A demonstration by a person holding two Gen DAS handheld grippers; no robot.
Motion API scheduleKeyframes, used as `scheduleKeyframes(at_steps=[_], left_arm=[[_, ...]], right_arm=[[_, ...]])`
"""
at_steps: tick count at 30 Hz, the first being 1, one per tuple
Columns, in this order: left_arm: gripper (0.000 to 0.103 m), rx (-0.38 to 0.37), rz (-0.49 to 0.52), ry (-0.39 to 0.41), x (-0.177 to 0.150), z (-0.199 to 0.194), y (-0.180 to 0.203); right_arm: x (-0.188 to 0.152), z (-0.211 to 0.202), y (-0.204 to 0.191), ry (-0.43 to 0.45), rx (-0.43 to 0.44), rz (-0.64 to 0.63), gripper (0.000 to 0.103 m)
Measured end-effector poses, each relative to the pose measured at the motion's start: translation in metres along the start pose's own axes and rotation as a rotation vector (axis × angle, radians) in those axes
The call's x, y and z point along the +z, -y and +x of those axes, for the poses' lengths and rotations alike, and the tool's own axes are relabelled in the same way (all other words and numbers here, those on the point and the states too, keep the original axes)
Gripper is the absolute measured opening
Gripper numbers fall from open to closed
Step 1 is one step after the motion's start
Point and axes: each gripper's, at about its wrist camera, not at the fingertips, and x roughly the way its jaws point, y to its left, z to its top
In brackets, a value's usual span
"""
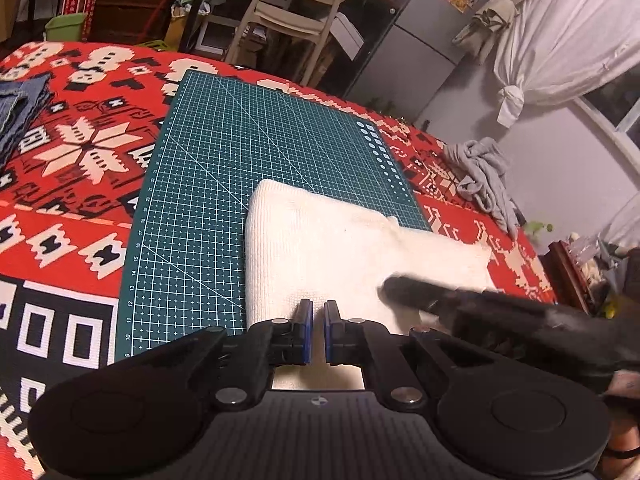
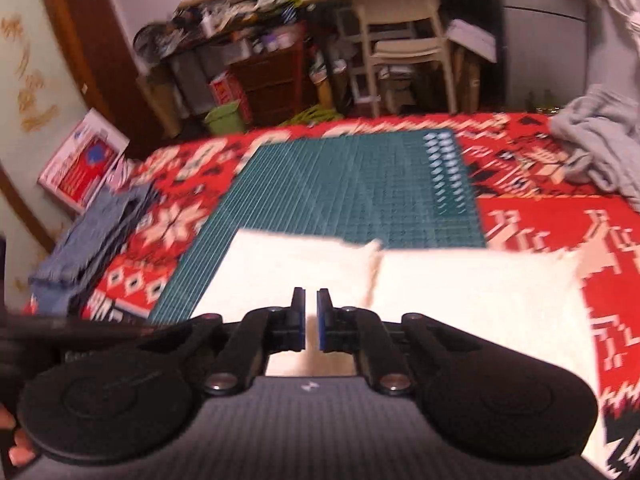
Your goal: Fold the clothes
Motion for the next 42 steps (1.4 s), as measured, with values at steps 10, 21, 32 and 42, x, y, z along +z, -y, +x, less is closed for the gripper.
scheduleKeyframes(at_steps=[10, 21, 32, 42], left_arm=[[0.005, -0.013, -0.005, 0.018, -0.003, -0.005, -0.002], [0.004, -0.027, 0.068, -0.019, -0.023, -0.009, 0.011], [0.004, 0.017, 0.08, -0.037, -0.019, -0.009, 0.019], [0.004, 0.035, 0.105, -0.035, -0.022, -0.026, 0.024]], right_arm=[[-0.015, -0.023, 0.013, 0.012, -0.029, 0.016, 0.001], [-0.032, -0.015, -0.021, -0.038, 0.026, -0.03, 0.0], [-0.044, -0.041, 0.007, -0.028, -0.042, 0.018, 0.002], [-0.037, -0.045, -0.029, -0.019, 0.081, -0.015, 0.002]])
